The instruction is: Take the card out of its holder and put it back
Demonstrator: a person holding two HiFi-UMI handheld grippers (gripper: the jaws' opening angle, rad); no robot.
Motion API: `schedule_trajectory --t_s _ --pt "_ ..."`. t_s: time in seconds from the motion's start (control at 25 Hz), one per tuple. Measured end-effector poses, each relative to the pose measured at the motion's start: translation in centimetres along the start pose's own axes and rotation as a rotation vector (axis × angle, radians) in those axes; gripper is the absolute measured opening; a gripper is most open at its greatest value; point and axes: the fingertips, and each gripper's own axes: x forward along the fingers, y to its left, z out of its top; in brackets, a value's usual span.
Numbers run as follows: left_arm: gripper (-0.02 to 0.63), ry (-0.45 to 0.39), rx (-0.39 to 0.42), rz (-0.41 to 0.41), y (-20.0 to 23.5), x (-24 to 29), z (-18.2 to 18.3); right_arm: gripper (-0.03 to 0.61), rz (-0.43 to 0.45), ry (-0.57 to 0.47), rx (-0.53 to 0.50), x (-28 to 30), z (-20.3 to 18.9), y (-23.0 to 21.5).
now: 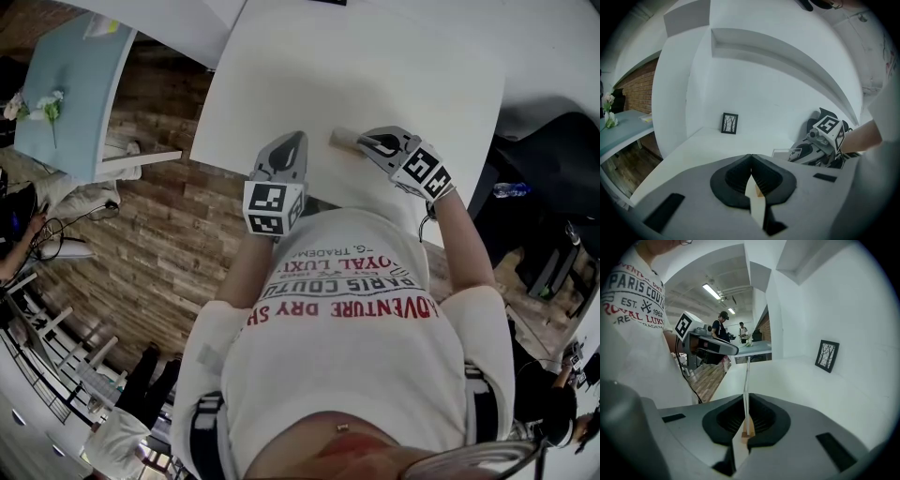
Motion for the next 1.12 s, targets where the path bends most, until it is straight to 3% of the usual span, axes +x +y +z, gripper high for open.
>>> schedule_trajectory --t_s 0.84,1.04,1.12 --pt "0.025 0.015 -0.019 0.013 0.1 0.5 -0.7 0.037 0.031 0.008 0.055 1.3 -2.3 -0.2" --pt "0.025 0.013 -0.009 -0.002 -0.2 0.7 -0.3 0.040 0.033 -0.035 0.102 1.1 -1.6 -0.4" --pt "0.025 0.013 -0.004 -0.009 -0.4 0.9 -0.2 0.139 0.018 -0.061 0.116 0.8 -1.2 -0.6"
